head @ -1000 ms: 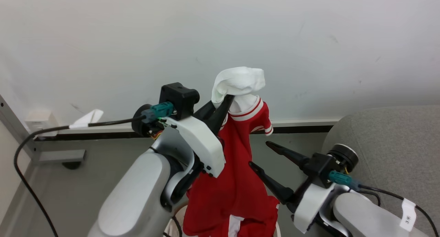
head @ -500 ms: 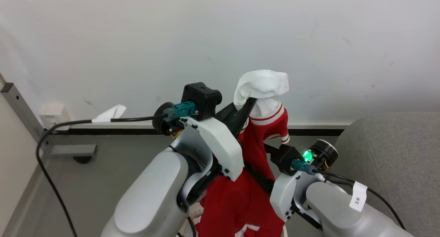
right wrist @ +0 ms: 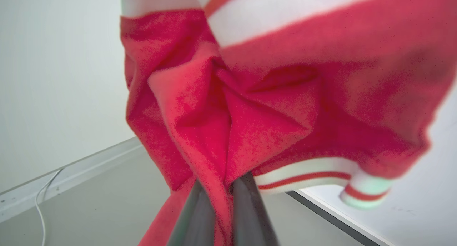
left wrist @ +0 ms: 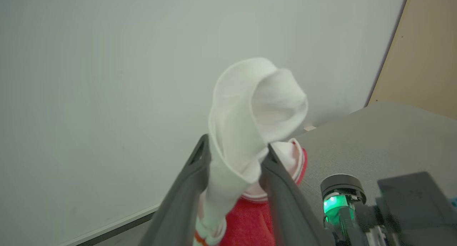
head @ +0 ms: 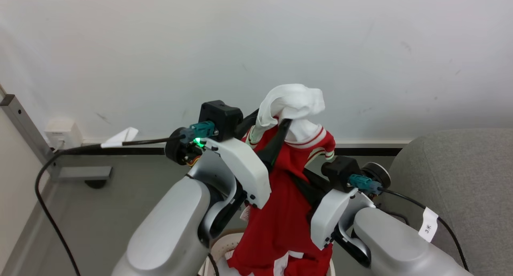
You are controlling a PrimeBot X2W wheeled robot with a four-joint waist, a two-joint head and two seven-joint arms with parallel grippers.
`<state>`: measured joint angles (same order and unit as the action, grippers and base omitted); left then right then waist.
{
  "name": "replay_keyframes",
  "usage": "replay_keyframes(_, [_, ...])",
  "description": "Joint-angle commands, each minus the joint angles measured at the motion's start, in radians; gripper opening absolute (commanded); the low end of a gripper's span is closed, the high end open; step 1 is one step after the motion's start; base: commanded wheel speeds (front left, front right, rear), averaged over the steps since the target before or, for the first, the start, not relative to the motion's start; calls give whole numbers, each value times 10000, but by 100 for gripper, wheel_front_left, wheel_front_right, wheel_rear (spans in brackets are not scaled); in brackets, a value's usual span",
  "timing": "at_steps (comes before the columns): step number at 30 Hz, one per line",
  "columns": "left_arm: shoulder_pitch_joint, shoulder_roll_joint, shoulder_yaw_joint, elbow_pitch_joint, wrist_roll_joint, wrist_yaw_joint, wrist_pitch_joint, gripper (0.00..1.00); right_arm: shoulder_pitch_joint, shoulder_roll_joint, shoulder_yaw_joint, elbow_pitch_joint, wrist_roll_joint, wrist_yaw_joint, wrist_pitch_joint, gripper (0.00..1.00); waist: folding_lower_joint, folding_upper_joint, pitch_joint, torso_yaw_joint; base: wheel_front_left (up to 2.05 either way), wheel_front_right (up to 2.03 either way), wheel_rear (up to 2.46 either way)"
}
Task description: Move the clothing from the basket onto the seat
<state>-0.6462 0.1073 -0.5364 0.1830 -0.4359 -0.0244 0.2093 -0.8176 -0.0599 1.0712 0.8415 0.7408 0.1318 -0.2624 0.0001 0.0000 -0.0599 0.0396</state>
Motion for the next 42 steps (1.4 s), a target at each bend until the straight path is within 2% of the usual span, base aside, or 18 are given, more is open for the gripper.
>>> replay_keyframes(1, [199, 101, -20, 120, 49, 5, 8, 100, 252, -216, -202, -222, 380, -21, -33, 0, -1, 0, 12, -28, 0, 0, 0])
replay_keyframes(11, [388, 284, -42, 288, -29, 78, -79, 100, 507, -1138, -1011, -834, 1345, -21, -35, 0, -1, 0, 50, -186, 0, 0, 0])
replay_keyframes(27, [488, 431, -130, 201, -159, 134, -67, 100, 830, -1736, -1853, -1276, 1289, -21, -36, 0, -1, 0, 74, -647, 0, 0, 0])
replay_keyframes(33, [639, 470, -159, 103, -194, 195, -111, 100, 879, -2099, -2154, -1540, 1113, -21, -36, 0, -1, 0, 111, -1057, 0, 0, 0])
replay_keyframes(42, [946, 329, -319, -26, -318, 254, -243, 100, 914, -3003, -2636, -2008, 977, -21, -36, 0, -1, 0, 333, -2079, 0, 0, 0])
